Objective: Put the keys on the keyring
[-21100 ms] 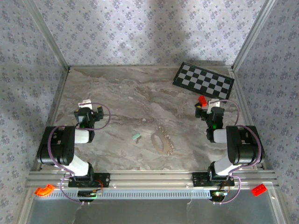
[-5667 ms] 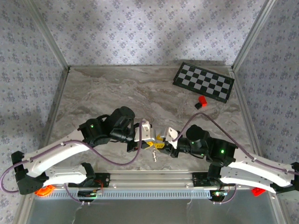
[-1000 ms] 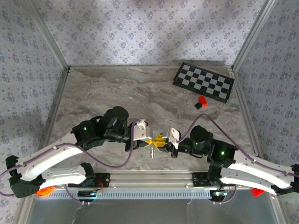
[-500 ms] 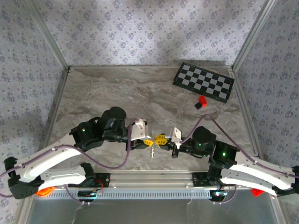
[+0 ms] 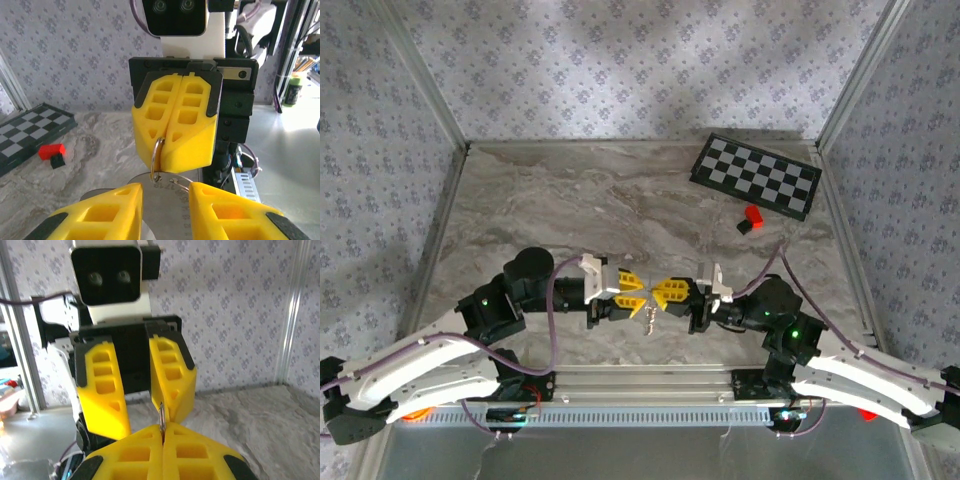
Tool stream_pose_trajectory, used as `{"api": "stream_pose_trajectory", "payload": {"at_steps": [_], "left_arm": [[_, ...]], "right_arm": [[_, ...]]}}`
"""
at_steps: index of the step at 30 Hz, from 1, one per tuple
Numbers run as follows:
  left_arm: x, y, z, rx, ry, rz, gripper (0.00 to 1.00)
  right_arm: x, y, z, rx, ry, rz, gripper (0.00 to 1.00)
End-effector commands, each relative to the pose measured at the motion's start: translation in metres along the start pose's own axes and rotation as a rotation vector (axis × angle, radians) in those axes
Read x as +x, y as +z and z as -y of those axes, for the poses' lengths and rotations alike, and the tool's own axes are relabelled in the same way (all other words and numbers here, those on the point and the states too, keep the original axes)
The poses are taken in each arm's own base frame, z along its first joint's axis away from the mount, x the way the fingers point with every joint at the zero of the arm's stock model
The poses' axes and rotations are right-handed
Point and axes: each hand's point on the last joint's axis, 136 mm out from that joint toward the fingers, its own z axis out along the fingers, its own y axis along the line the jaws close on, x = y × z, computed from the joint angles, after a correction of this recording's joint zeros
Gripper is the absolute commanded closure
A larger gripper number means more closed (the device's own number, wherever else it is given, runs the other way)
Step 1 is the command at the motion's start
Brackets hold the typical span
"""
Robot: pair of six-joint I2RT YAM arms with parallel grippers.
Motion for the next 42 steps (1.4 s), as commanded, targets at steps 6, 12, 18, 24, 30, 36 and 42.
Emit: {"api": "stream_pose_trajectory", "payload": {"at_steps": [6, 12, 18, 24, 30, 36, 42], "left_arm": [[-0.037, -0.002, -0.002, -0.004, 0.004, 0.188, 0.73], [-0.048, -0.004, 0.002, 0.018, 0.009, 0.233, 0.76], [-0.05, -0.003, 0.004, 0.036, 0.006, 0.235, 0.78], [-0.05, 0.0, 0.005, 0.048, 0.003, 0.24, 0.8], [-0.052, 0.001, 0.007, 0.064, 0.003, 0.241, 0.84], [-0.05, 0.001, 0.007, 0.063, 0.001, 0.232, 0.89], [-0.05, 0.001, 0.007, 0.063, -0.004, 0.227, 0.9]], "right_arm": [[-0.034, -0.005, -0.01, -0.058, 0.009, 0.148, 1.0], [-0.034, -0.005, -0.011, -0.065, 0.011, 0.151, 1.0], [-0.036, -0.006, -0.012, -0.071, 0.012, 0.162, 1.0], [-0.037, -0.005, -0.011, -0.074, 0.019, 0.172, 1.0], [-0.036, -0.003, -0.01, -0.076, 0.022, 0.169, 1.0], [-0.038, -0.004, -0.009, -0.075, 0.025, 0.179, 1.0], [-0.041, -0.005, -0.009, -0.077, 0.028, 0.194, 1.0]]}}
